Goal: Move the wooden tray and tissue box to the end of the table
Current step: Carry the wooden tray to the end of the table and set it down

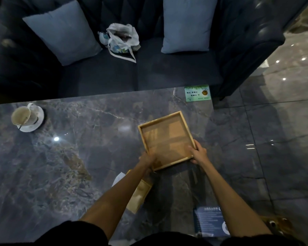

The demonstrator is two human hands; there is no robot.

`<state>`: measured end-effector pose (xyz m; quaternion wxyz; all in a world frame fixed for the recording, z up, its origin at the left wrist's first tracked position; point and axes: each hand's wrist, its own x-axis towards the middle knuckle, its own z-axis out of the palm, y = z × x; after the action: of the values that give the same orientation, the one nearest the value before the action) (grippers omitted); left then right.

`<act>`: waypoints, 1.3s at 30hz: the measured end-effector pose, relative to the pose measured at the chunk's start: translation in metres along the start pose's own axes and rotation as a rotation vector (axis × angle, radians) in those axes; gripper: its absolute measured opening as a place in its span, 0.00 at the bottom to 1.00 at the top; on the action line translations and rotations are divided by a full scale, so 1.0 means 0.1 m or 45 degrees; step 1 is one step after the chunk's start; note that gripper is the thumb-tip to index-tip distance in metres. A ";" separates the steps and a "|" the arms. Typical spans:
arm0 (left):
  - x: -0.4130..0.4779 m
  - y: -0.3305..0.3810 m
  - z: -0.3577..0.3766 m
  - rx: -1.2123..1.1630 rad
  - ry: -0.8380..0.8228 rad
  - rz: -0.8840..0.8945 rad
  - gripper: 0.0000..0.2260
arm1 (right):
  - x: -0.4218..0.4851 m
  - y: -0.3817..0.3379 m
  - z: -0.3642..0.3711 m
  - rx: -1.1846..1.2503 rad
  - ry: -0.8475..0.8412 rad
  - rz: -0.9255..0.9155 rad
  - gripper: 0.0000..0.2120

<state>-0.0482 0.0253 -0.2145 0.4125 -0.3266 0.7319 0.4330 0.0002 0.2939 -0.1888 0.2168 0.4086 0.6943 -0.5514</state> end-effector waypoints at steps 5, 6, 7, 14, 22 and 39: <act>-0.44 0.56 -0.18 -0.033 0.020 -0.010 0.31 | -0.34 -0.49 0.27 0.175 0.062 0.129 0.16; -0.55 0.66 -0.29 -0.009 0.049 0.014 0.29 | -0.36 -0.56 0.37 0.221 0.076 0.120 0.15; -0.52 0.72 -0.46 0.048 0.055 0.036 0.28 | -0.36 -0.65 0.55 0.252 0.098 0.109 0.15; -0.30 0.61 -1.70 0.071 0.223 0.032 0.24 | -0.48 -1.19 1.81 0.214 -0.108 0.077 0.18; -0.22 -0.82 -3.97 -0.198 0.518 -0.024 0.26 | -0.91 -1.83 4.54 -0.148 -0.474 -0.076 0.15; -0.61 -3.50 -5.53 -0.503 0.778 -0.192 0.15 | -2.21 -1.00 7.11 -0.943 -0.295 -0.825 0.18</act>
<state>0.0940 -0.6105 -0.1306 0.1349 -0.5670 0.6974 0.4169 -0.0604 -0.4544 -0.1756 0.2406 0.0038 0.9058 -0.3488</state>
